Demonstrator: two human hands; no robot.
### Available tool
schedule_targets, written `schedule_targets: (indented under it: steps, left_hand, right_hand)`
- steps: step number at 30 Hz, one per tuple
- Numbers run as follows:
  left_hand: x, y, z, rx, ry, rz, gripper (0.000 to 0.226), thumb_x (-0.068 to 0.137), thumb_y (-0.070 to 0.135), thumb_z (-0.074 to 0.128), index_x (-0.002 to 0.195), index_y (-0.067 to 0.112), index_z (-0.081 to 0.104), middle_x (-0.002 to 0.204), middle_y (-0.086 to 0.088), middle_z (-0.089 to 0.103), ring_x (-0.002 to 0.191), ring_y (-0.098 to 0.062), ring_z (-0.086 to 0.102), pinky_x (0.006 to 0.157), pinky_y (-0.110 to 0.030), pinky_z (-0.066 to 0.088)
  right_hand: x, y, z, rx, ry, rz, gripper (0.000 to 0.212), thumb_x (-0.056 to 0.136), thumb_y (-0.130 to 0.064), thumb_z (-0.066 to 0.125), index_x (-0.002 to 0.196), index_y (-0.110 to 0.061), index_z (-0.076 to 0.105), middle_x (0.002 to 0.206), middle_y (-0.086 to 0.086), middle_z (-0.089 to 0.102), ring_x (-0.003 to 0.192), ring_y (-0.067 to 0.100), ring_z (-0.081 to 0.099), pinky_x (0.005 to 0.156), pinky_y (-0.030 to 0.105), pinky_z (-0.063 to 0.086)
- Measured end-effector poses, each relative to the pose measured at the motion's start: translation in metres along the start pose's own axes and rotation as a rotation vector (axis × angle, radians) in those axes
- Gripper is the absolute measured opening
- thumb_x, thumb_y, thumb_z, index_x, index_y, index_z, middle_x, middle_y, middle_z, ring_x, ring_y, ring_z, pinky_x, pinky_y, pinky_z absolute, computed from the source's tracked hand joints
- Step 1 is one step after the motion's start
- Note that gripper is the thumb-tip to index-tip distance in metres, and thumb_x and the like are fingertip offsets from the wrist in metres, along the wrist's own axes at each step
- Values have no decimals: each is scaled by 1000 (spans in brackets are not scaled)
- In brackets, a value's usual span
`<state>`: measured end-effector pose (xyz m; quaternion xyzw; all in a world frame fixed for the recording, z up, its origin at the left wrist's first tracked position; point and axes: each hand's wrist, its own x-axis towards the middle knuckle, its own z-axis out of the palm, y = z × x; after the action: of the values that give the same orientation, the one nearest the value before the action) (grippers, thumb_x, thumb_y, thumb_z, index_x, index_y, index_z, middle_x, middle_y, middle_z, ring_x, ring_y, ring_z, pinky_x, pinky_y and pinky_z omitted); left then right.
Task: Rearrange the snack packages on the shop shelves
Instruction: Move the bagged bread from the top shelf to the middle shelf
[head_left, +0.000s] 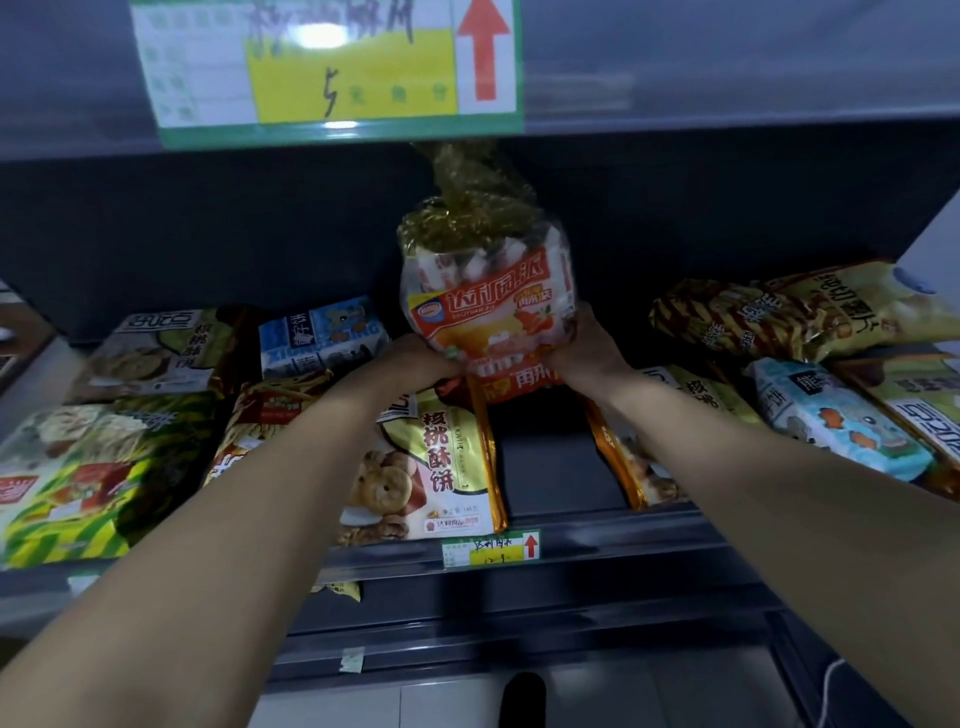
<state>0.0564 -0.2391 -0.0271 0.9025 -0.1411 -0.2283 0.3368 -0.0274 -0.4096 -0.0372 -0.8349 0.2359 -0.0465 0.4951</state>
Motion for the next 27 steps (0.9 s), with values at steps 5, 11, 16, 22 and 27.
schedule_targets:
  steps: [5,11,16,22,27]
  left_hand:
    - [3,-4,-7,-214,86,-86,16,77,22,74,82,16,60,97,-4,64,73,-10,55,60,-22,40]
    - [0,-11,1,-116,124,-60,26,83,29,66,99,9,62,107,-7,65,97,-21,59,79,-28,45]
    - [-19,-13,6,-140,161,9,31,90,34,58,111,11,64,102,-2,63,88,-16,56,75,-24,39]
    - [-62,4,13,-62,306,38,26,91,34,55,86,9,62,83,-7,63,79,-26,60,53,-26,35]
    - [-118,19,22,-139,353,83,25,88,26,63,105,7,64,106,-10,67,101,-27,62,73,-23,41]
  right_hand:
    - [15,16,9,-275,-133,35,95,43,-74,56,130,-37,48,127,-8,59,118,18,54,105,46,39]
    - [11,14,18,-354,3,124,68,75,-57,58,131,-20,44,127,5,59,118,29,55,102,49,39]
    - [-9,0,19,-402,181,171,52,90,-47,53,125,-10,47,127,13,57,119,33,53,100,43,41]
    - [-51,-12,13,-355,209,-32,39,92,-37,54,116,-6,52,118,14,62,109,34,58,88,41,49]
    - [-105,-20,6,-213,88,-192,35,87,-29,65,118,-15,61,117,6,67,107,27,61,91,37,50]
